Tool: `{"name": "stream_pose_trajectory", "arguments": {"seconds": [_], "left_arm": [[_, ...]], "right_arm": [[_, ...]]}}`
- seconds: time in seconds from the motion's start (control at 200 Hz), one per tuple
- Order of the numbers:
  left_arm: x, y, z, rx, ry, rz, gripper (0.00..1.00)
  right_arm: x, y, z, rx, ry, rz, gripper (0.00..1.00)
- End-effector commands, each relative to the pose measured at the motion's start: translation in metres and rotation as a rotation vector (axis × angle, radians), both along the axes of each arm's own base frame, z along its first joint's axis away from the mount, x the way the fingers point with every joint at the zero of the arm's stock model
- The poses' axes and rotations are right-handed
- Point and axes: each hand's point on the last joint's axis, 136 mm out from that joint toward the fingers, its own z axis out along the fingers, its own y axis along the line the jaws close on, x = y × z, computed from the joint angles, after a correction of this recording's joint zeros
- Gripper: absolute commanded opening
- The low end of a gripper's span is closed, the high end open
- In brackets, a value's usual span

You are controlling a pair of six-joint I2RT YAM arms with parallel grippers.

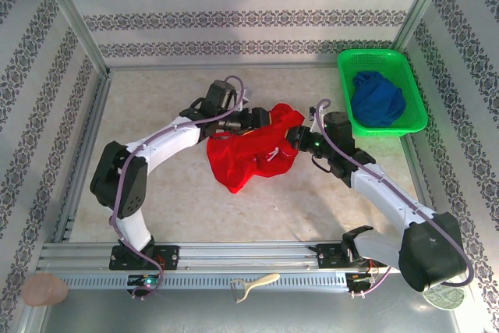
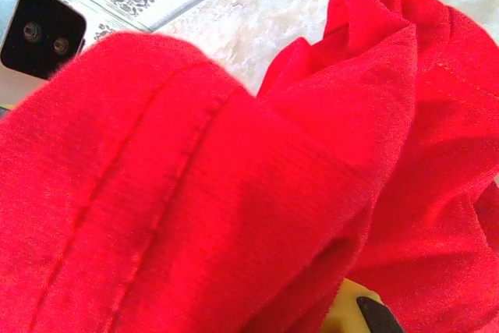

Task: Fold the inside-out t-shirt

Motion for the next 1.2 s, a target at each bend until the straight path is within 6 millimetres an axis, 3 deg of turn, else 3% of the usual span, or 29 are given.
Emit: {"name": "stream_pose_trajectory", "arguments": {"seconds": [0.0,0.28,0.42,0.47,0.605,0.714,0.754,0.819,0.909,1.019,1.199], "left_arm": [[-0.004,-0.014,0.019,-0.007,-0.054,-0.071,0.69],[-0.004,-0.021,0.007,0.030,-0.037,-0.096,0.69],[-0.004,-0.024,-0.011,0.079,-0.013,-0.122,0.61],[-0.003,-0.025,-0.015,0.089,-0.012,-0.130,0.51],[0.002,-0.019,-0.020,0.135,-0.044,-0.112,0.02],[0.008,0.007,-0.014,0.233,-0.152,-0.014,0.00],[0.008,0.019,-0.007,0.262,-0.217,0.026,0.00],[0.003,0.039,-0.003,0.306,-0.300,0.077,0.00],[-0.010,0.054,-0.005,0.332,-0.350,0.086,0.00],[-0.026,0.061,-0.018,0.334,-0.344,0.059,0.00],[-0.043,0.066,-0.038,0.305,-0.309,0.058,0.00]], "right_arm": [[-0.006,0.007,0.003,0.017,-0.015,0.032,0.00],[-0.009,0.006,0.001,0.016,-0.007,0.036,0.00],[-0.010,0.006,-0.002,0.015,-0.001,0.037,0.00],[-0.011,0.006,-0.004,0.014,0.005,0.037,0.00],[-0.014,-0.001,-0.017,-0.011,0.042,0.005,0.00],[-0.025,-0.037,-0.057,-0.152,0.194,-0.144,0.47],[-0.032,-0.063,-0.071,-0.225,0.273,-0.256,0.53],[-0.046,-0.094,-0.084,-0.278,0.361,-0.377,0.55],[-0.050,-0.104,-0.074,-0.246,0.336,-0.419,0.56],[-0.045,-0.096,-0.051,-0.215,0.263,-0.379,0.56],[-0.032,-0.048,-0.019,-0.206,0.136,-0.156,0.56]]}}
